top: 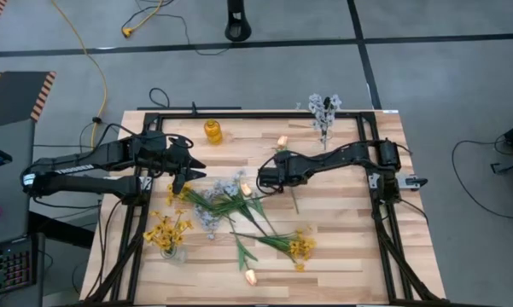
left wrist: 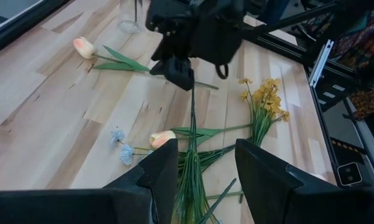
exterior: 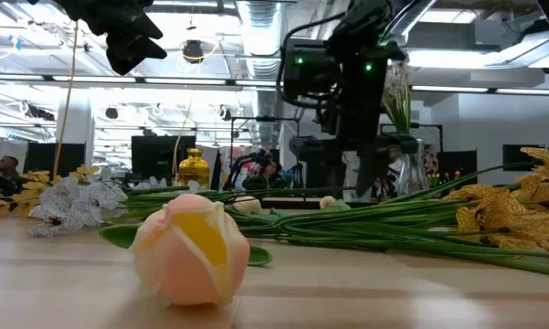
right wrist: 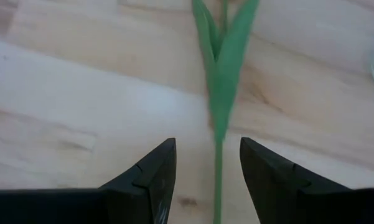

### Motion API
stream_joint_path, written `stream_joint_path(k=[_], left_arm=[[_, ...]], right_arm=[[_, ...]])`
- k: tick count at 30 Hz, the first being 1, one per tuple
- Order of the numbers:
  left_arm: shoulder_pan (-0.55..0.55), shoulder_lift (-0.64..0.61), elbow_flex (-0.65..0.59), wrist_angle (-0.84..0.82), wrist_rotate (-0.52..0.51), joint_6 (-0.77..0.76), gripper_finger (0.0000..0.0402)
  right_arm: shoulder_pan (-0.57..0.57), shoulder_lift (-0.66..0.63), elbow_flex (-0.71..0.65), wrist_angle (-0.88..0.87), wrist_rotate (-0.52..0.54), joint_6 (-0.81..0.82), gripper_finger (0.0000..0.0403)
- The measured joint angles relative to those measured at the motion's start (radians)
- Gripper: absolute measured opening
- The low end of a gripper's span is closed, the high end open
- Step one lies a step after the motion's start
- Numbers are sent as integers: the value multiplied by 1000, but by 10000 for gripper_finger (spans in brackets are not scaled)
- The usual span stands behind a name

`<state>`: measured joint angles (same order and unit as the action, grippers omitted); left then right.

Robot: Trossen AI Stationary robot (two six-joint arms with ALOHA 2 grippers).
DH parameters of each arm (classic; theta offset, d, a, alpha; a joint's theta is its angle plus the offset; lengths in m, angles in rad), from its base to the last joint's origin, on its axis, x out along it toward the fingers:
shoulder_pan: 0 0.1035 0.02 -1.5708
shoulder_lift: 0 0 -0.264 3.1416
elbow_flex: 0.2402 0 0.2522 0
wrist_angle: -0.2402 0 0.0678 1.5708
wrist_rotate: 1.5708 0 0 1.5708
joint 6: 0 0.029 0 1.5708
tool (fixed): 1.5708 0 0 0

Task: Sort flowers into vase by color
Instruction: Put the top right pink tulip into the yellow vase

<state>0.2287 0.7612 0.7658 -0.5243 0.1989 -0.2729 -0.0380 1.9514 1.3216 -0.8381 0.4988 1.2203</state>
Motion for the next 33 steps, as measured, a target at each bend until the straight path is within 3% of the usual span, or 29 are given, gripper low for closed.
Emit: stream_joint_path(k=[16, 33], left_arm=[[0, 0, 0, 0, 1, 0, 146], [0, 0, 0, 0, 2, 0, 146]], right_arm=[[-50, -1, -39, 35, -22, -17, 199], [-56, 59, -37, 47, -27, -17, 104]])
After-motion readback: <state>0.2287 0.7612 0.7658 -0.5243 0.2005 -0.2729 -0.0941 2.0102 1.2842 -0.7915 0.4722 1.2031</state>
